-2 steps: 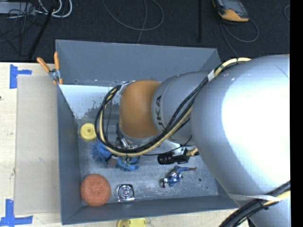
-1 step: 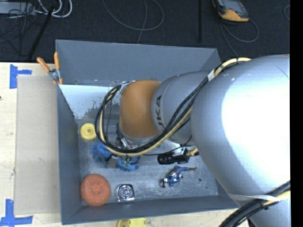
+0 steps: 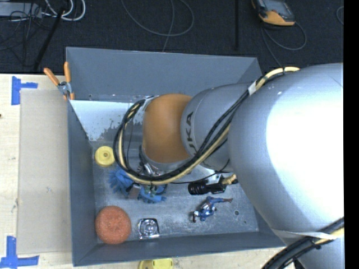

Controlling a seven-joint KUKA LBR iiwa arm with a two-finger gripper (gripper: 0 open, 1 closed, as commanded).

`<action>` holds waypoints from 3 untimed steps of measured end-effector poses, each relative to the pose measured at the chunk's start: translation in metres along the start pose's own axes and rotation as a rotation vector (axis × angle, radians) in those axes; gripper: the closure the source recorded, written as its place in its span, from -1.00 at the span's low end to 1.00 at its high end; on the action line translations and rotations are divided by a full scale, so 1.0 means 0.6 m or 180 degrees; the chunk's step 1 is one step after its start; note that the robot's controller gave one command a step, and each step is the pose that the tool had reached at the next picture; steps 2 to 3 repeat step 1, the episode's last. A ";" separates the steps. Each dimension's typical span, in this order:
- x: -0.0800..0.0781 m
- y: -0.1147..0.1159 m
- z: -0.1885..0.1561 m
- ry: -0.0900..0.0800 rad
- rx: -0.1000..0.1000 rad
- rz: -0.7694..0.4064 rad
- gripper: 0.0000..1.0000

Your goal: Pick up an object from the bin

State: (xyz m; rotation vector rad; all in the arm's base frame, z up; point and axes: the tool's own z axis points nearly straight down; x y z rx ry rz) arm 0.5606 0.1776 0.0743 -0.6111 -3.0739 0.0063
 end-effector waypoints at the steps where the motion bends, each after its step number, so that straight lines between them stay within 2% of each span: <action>1: 0.002 -0.002 -0.037 0.0012 0.0009 0.0001 1.00; 3: 0.002 -0.002 -0.037 0.0012 0.0009 0.0001 1.00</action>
Offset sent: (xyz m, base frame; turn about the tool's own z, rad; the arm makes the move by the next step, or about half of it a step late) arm 0.0001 -0.0001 0.0112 0.0000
